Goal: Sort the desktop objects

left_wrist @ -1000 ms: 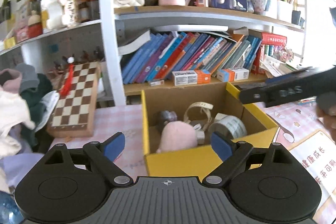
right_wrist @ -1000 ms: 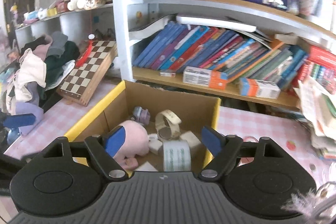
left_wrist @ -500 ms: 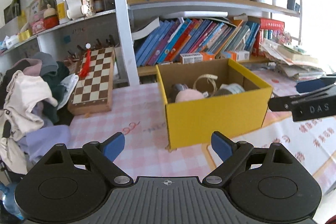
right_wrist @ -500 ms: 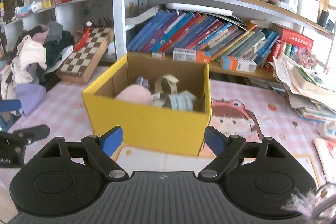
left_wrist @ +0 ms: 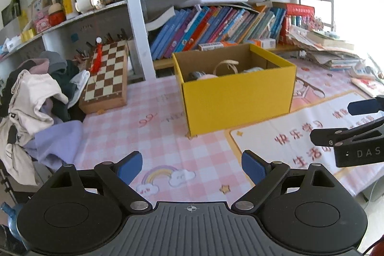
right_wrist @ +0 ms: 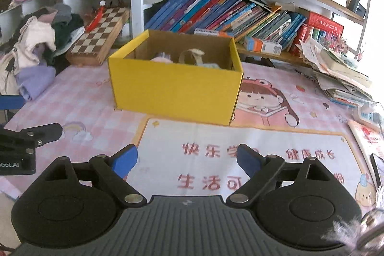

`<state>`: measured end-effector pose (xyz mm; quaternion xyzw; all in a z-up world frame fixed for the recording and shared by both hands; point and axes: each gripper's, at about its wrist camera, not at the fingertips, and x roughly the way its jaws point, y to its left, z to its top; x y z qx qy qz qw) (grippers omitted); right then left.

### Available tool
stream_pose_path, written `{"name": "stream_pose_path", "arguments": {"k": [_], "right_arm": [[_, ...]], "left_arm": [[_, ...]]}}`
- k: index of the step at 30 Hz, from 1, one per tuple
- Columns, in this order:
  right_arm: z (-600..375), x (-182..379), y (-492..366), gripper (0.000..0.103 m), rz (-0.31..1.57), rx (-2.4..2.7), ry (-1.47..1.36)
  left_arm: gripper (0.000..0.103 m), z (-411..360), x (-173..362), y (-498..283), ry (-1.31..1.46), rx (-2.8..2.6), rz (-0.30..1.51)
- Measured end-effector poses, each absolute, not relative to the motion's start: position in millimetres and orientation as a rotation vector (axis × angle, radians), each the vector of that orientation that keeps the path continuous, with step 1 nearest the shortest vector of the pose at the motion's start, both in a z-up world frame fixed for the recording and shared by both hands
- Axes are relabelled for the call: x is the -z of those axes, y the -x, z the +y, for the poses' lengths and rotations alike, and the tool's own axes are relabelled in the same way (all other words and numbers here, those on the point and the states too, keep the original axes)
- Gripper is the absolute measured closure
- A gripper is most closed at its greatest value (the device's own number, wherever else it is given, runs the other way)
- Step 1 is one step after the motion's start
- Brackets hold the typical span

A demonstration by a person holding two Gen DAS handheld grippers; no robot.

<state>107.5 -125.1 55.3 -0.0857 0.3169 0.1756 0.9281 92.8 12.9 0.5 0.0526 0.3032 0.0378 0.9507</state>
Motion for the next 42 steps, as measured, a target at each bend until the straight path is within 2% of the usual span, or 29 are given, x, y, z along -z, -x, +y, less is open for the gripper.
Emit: {"name": "stream_pose_path", "arguments": {"k": [10, 12, 42], "right_arm": [[-120.3, -42.7, -83.5, 0.003, 0.712, -0.353, 0.201], [-118.8, -40.7, -78.7, 0.003, 0.721, -0.355, 0.212], [-116.7, -37.6, -70.5, 0.000, 0.756, -0.352, 0.226]], "left_arm": [[0.011, 8.2, 11.5, -75.0, -0.103, -0.071, 0.682], [0.004, 7.5, 13.0, -72.1, -0.105, -0.076, 0.690], [0.000, 4.3, 15.7, -63.2, -0.107, -0.075, 0.722]]}}
